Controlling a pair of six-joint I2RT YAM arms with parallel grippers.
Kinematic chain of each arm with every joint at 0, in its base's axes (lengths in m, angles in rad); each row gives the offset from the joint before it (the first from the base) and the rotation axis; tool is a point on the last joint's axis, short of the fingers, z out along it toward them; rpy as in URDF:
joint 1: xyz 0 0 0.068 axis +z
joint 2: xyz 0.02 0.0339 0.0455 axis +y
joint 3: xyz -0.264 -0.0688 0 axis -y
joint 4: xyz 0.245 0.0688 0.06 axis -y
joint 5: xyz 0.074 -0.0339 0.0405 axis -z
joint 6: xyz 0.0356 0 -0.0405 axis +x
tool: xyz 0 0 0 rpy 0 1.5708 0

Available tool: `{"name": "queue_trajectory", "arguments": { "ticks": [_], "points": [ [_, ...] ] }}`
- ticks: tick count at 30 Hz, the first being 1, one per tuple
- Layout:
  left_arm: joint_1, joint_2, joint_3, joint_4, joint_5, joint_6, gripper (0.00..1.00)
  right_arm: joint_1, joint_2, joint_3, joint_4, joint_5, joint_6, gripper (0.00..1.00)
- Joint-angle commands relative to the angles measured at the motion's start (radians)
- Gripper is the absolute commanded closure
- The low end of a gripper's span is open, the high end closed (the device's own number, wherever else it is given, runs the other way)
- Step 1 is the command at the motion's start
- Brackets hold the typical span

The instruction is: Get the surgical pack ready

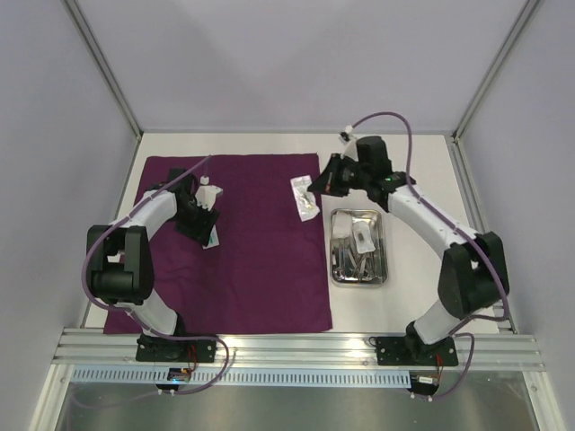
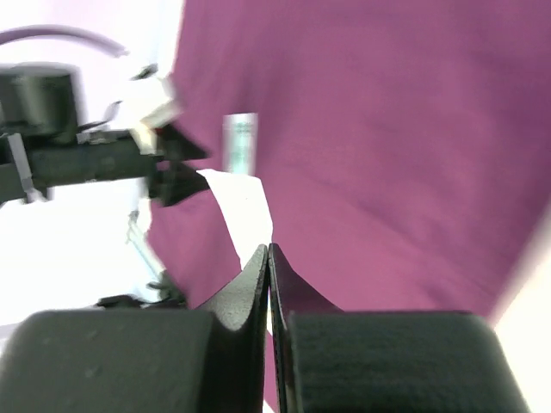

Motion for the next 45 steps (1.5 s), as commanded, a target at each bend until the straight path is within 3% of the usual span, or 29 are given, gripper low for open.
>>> {"name": "queue_trajectory", "arguments": {
  "ticks": [1,6,12,23,28,30,37,41,45],
  "points": [
    [0.005,-0.022,0.002,-0.013,0.028,0.014,0.38,-0.081,-0.114,-0.169,-0.122,0.009,-0.096,1.0],
    [0.005,-0.022,0.015,-0.028,0.054,0.009,0.38,-0.251,-0.207,-0.321,-0.184,0.046,-0.158,0.99],
    [0.005,-0.036,0.015,-0.039,0.039,0.02,0.38,-0.41,-0.167,-0.424,-0.147,0.041,-0.186,0.99],
    [0.005,-0.027,0.018,-0.047,0.036,0.021,0.38,-0.43,-0.055,-0.444,-0.069,0.078,-0.169,0.99],
    [0.005,-0.027,0.024,-0.047,0.038,0.017,0.38,-0.428,-0.061,-0.412,-0.078,0.072,-0.151,0.66],
    [0.005,-0.028,0.031,-0.042,0.041,0.011,0.38,-0.43,-0.102,-0.391,-0.11,0.097,-0.156,0.58],
    [0.005,0.044,0.134,-0.048,0.081,-0.066,0.44,-0.287,-0.256,-0.309,-0.213,0.354,-0.142,0.51],
    [0.005,0.099,0.165,-0.054,0.09,-0.114,0.5,-0.061,-0.27,-0.253,-0.162,0.521,-0.1,0.51],
    [0.019,0.084,0.133,-0.021,0.062,-0.14,0.54,0.104,-0.108,-0.122,-0.017,0.427,-0.053,0.51]
  ]
}}
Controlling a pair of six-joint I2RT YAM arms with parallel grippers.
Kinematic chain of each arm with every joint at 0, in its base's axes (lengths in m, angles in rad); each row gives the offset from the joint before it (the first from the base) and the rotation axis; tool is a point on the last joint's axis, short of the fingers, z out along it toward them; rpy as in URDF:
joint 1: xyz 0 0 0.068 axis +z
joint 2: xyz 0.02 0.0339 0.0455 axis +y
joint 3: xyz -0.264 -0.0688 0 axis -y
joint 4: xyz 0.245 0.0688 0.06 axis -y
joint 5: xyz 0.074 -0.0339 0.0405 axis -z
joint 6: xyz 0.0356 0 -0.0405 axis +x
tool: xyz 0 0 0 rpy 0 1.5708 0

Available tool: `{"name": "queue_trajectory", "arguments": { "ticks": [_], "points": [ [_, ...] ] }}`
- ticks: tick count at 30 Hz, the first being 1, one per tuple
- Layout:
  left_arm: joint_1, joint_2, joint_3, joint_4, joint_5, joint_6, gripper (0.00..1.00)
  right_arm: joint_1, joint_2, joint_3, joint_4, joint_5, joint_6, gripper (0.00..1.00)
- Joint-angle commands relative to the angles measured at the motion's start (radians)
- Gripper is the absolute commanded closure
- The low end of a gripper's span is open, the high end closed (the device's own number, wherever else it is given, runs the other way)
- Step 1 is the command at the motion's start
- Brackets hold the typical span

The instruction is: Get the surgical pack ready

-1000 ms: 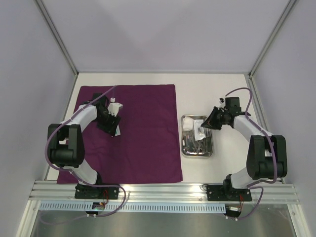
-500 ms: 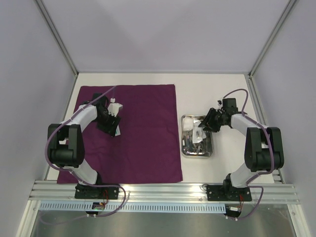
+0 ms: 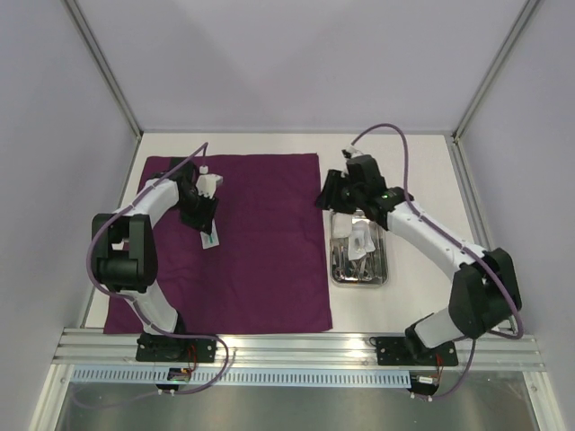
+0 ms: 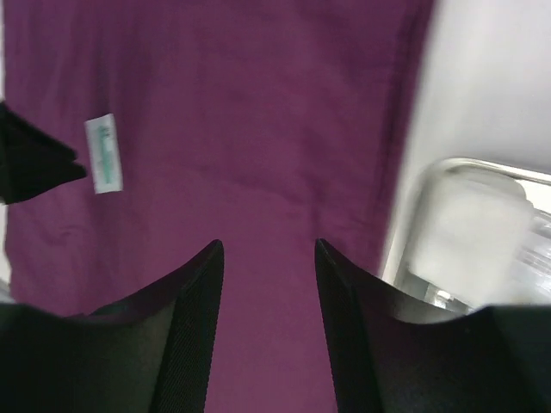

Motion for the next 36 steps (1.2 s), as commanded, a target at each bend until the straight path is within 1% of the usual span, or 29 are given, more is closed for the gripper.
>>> {"name": "queue_trajectory", "arguments": {
  "ticks": [1,2,4,5,7,8,10,11,15,18,26,28,31,36],
  "points": [
    [0.024,-0.018,-0.01,0.019,0.0,-0.055,0.54,0.112,0.21,0.173,0.144,-0.024,0.077,0.51],
    [0.03,-0.027,-0.019,0.019,0.002,-0.055,0.55,0.159,0.266,0.233,0.15,-0.071,0.086,0.52],
    [0.062,-0.036,-0.027,0.019,0.003,-0.051,0.56,0.206,0.387,0.339,0.153,-0.11,0.095,0.53],
    [0.075,-0.047,-0.033,0.021,0.0,-0.046,0.56,0.248,0.497,0.454,0.151,-0.143,0.106,0.53],
    [0.107,-0.058,-0.05,0.025,-0.007,-0.033,0.56,0.279,0.595,0.565,0.153,-0.176,0.124,0.53],
    [0.116,-0.067,-0.067,0.03,-0.015,-0.026,0.56,0.302,0.688,0.65,0.158,-0.205,0.153,0.53],
    [0.133,-0.065,-0.08,0.039,-0.023,-0.019,0.55,0.318,0.773,0.737,0.167,-0.239,0.183,0.55],
    [0.133,-0.056,-0.093,0.048,-0.033,-0.011,0.55,0.328,0.837,0.805,0.168,-0.253,0.206,0.55],
    [0.133,-0.021,-0.105,0.065,-0.043,-0.012,0.53,0.35,0.975,0.93,0.161,-0.254,0.25,0.56],
    [0.135,0.002,-0.104,0.079,-0.043,-0.016,0.53,0.361,1.047,0.99,0.156,-0.253,0.279,0.58],
    [0.135,0.048,-0.096,0.091,-0.038,-0.017,0.52,0.379,1.147,1.027,0.176,-0.265,0.338,0.61],
    [0.135,0.057,-0.094,0.094,-0.035,-0.02,0.52,0.387,1.172,1.045,0.184,-0.283,0.347,0.64],
    [0.133,0.068,-0.09,0.094,-0.033,-0.022,0.51,0.394,1.184,1.062,0.179,-0.294,0.347,0.65],
    [0.133,0.076,-0.079,0.09,-0.041,-0.016,0.51,0.404,1.123,1.056,0.155,-0.253,0.298,0.64]
  ]
}}
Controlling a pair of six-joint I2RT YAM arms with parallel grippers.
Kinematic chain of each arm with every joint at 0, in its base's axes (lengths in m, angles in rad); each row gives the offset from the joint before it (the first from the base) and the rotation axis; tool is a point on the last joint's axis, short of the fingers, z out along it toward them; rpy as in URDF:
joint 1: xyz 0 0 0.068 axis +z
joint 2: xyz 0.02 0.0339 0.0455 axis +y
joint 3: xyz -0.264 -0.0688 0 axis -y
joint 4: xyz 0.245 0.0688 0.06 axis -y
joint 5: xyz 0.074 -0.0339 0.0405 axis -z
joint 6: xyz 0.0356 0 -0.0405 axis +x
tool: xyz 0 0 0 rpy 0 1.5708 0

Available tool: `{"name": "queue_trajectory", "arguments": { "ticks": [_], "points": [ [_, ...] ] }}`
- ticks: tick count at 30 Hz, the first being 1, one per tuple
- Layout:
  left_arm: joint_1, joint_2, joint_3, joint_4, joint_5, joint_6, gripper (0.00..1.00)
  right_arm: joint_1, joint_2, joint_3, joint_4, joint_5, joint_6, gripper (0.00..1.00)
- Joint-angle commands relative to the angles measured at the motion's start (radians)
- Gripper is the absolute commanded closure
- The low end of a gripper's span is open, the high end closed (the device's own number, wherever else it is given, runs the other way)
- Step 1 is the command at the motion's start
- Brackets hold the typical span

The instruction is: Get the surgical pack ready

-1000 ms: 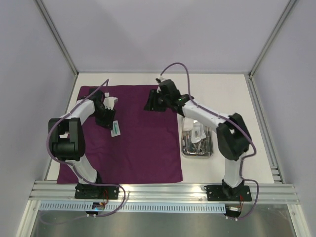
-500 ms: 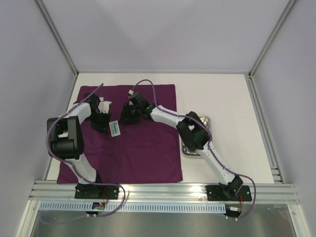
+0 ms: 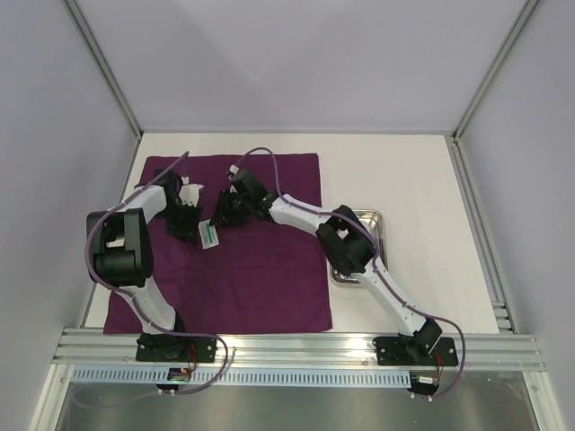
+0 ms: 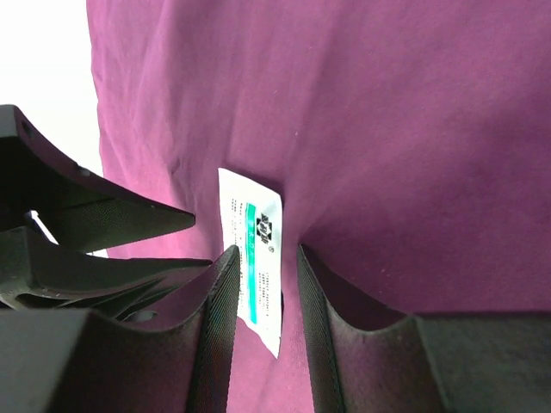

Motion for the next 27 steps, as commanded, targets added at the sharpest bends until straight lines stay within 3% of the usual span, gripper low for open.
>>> {"name": "queue_trajectory", "arguments": {
  "ticks": [1,5,10,17,27],
  "points": [
    [-0.001,0.037,0.009,0.032,0.003,0.001,0.51,0.022,-0.037,0.03,-0.033,0.032,-0.036,0.64],
    [0.0,0.038,0.006,0.035,-0.001,0.002,0.51,0.02,-0.1,-0.007,-0.031,0.058,-0.06,0.64],
    [0.0,0.041,0.01,0.035,-0.003,0.001,0.51,0.02,-0.047,-0.002,-0.057,0.06,-0.042,0.64],
    [-0.001,0.049,0.018,0.033,-0.001,0.001,0.51,0.02,0.047,0.053,-0.046,-0.003,0.012,0.65],
    [-0.001,0.072,0.042,0.029,0.006,-0.005,0.51,0.034,0.055,0.053,0.034,-0.104,0.061,0.69]
  ]
}}
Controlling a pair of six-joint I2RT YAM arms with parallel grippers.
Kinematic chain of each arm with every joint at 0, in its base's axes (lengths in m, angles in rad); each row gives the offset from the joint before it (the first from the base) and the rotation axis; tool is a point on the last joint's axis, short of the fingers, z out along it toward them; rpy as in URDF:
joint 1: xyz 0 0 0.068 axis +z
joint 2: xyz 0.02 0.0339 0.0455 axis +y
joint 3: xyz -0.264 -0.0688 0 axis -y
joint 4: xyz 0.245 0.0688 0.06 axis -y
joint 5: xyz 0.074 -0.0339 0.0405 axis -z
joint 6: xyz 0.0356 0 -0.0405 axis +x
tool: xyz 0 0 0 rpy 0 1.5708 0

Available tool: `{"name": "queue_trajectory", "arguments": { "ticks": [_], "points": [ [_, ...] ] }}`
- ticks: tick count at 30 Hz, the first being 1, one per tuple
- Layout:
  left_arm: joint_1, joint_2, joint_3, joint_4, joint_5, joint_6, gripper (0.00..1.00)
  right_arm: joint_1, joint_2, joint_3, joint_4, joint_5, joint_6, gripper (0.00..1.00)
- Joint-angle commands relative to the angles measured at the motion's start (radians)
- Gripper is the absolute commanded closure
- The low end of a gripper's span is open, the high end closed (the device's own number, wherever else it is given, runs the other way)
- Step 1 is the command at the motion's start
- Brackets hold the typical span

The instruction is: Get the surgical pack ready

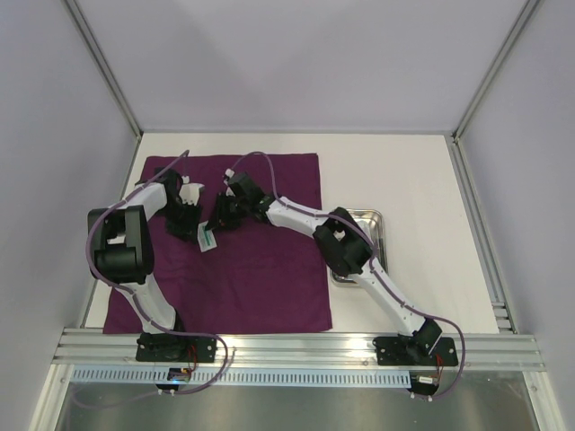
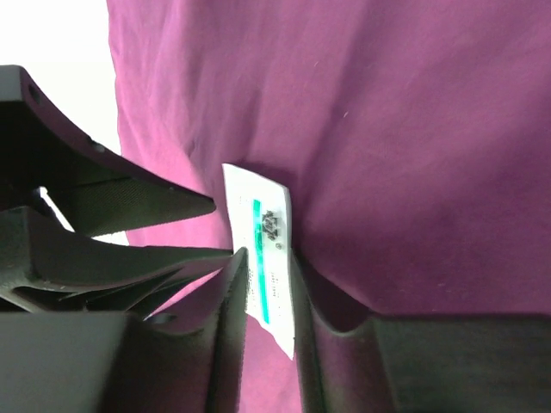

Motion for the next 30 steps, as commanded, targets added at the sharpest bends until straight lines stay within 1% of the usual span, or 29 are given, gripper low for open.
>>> {"name": "queue_trajectory", "arguments": {
  "ticks": [1,3,4,6,7,8,12,14,18,24,30],
  "points": [
    [-0.001,0.044,0.009,0.054,0.006,-0.003,0.51,0.018,0.025,0.022,0.026,-0.053,0.032,0.75],
    [-0.001,0.045,0.008,0.054,0.005,-0.003,0.51,0.018,0.025,0.019,0.041,-0.068,0.05,0.82],
    [-0.001,0.044,0.006,0.054,0.003,-0.002,0.51,0.02,0.025,0.017,0.052,-0.074,0.055,0.88],
    [-0.001,0.044,0.008,0.054,-0.001,0.001,0.51,0.018,0.023,0.015,0.076,-0.093,0.075,0.93],
    [-0.001,0.044,0.006,0.054,-0.003,0.001,0.51,0.018,0.022,0.014,0.084,-0.099,0.083,0.97],
    [-0.001,0.044,0.006,0.056,-0.003,0.003,0.51,0.02,0.022,0.014,0.093,-0.105,0.087,0.99],
    [-0.001,0.045,0.006,0.054,-0.003,0.003,0.51,0.018,0.007,0.009,0.109,-0.114,0.095,0.98],
    [-0.001,0.045,0.008,0.054,-0.003,0.004,0.51,0.02,0.003,0.006,0.103,-0.114,0.09,1.0],
    [-0.001,0.021,0.0,0.043,0.002,0.024,0.5,0.015,-0.053,-0.041,0.107,-0.098,0.06,0.99],
    [0.0,-0.06,-0.02,0.008,0.026,0.038,0.47,-0.012,-0.207,-0.167,0.119,-0.041,0.011,1.0],
    [0.0,-0.168,-0.035,-0.046,0.057,0.049,0.45,-0.069,-0.389,-0.349,0.169,-0.03,-0.023,0.99]
  ]
}}
